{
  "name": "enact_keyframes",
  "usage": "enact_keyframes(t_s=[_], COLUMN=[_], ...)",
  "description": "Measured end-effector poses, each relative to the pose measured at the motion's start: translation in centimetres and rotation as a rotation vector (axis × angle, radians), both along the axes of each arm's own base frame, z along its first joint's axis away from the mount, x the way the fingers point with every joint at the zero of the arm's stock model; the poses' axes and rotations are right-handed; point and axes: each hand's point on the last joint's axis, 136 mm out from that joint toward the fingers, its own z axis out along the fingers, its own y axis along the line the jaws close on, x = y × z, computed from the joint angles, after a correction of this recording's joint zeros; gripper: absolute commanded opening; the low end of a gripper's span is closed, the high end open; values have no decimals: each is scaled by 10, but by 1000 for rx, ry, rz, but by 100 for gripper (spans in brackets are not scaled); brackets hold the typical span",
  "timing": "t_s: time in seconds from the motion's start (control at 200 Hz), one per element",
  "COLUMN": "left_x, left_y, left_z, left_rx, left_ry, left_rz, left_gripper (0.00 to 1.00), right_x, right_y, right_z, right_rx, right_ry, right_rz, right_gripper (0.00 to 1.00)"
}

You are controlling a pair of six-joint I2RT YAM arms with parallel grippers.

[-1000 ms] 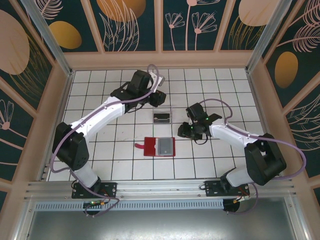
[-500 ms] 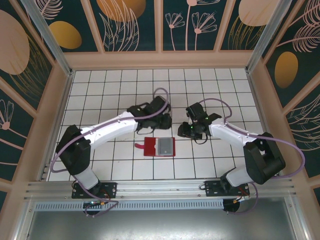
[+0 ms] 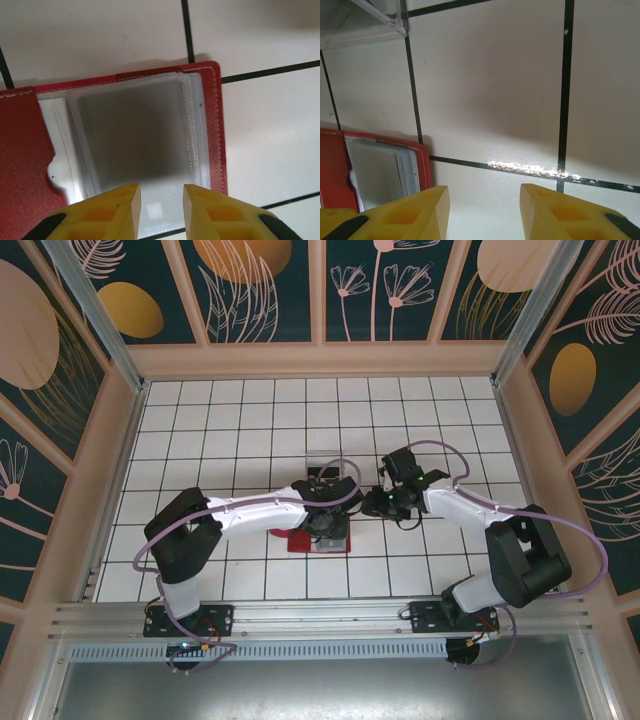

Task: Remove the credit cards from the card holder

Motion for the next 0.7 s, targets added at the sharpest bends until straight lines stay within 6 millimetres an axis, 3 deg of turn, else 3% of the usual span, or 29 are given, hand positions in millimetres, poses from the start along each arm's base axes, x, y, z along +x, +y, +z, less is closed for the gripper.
enact_keyframes(t_s=[0.2,0.55,0.701], left_x=[-3,-1,0], left_y=[2,-5,-5], left_z=[-18,-19,-19], left_rx=[38,31,37], left_ry=[28,33,33], left_rz=[16,17,18], left_gripper=[35,45,43], right_x=[0,-7,-9], right_y=[-3,-7,-7], right_z=[-3,-10,-11], right_rx=[14,17,23], right_ry=[2,23,27], right_rz=[4,-1,2], right_gripper=[42,42,42])
